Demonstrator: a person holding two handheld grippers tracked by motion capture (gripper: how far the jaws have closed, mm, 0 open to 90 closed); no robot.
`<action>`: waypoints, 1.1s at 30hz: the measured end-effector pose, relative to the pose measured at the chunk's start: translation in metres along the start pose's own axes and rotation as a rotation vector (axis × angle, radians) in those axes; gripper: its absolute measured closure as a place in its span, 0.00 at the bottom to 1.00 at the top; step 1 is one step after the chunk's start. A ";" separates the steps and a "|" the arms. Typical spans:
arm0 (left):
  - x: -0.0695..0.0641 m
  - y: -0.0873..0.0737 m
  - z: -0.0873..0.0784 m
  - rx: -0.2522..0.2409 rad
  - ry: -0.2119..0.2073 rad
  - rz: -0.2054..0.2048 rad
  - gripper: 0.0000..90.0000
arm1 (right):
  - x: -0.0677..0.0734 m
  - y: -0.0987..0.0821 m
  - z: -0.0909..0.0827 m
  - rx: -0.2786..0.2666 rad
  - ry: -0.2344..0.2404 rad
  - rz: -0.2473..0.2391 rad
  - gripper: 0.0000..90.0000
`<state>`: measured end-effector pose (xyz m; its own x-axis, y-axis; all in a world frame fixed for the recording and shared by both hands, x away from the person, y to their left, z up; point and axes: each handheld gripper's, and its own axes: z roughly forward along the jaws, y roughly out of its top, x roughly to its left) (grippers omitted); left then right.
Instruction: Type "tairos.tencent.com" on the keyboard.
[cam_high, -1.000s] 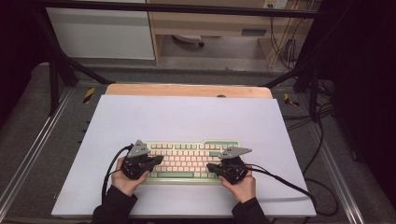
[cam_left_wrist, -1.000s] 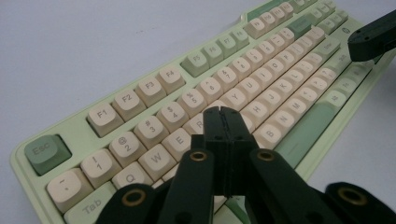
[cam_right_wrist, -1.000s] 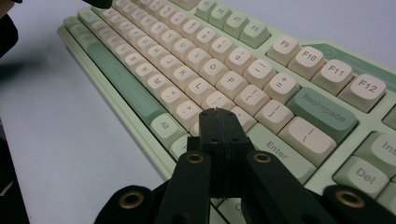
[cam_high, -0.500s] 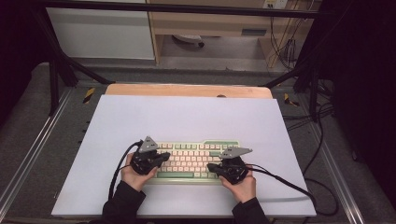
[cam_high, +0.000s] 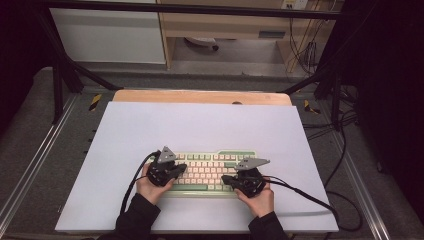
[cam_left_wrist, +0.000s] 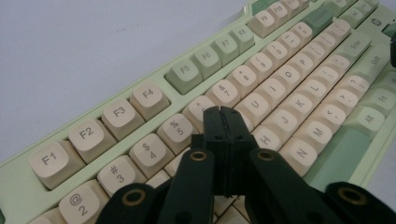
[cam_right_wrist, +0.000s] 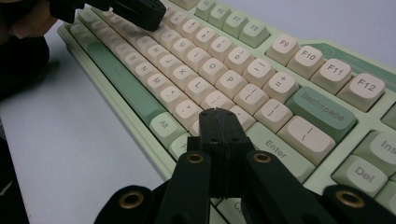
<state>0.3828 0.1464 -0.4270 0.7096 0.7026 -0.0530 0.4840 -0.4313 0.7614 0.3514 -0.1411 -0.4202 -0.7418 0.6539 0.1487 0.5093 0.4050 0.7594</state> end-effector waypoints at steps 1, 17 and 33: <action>0.000 0.000 0.000 -0.001 0.000 -0.001 1.00 | 0.000 0.000 0.000 0.001 -0.001 0.001 1.00; 0.000 -0.003 0.002 -0.001 0.003 0.006 1.00 | -0.001 -0.001 -0.001 0.000 -0.003 0.001 1.00; -0.004 -0.005 -0.015 -0.022 -0.016 0.015 1.00 | 0.000 0.000 -0.003 -0.010 0.001 0.003 1.00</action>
<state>0.3703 0.1544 -0.4211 0.7248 0.6871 -0.0517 0.4618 -0.4287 0.7765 0.3502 -0.1425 -0.4185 -0.7405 0.6547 0.1519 0.5072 0.3962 0.7654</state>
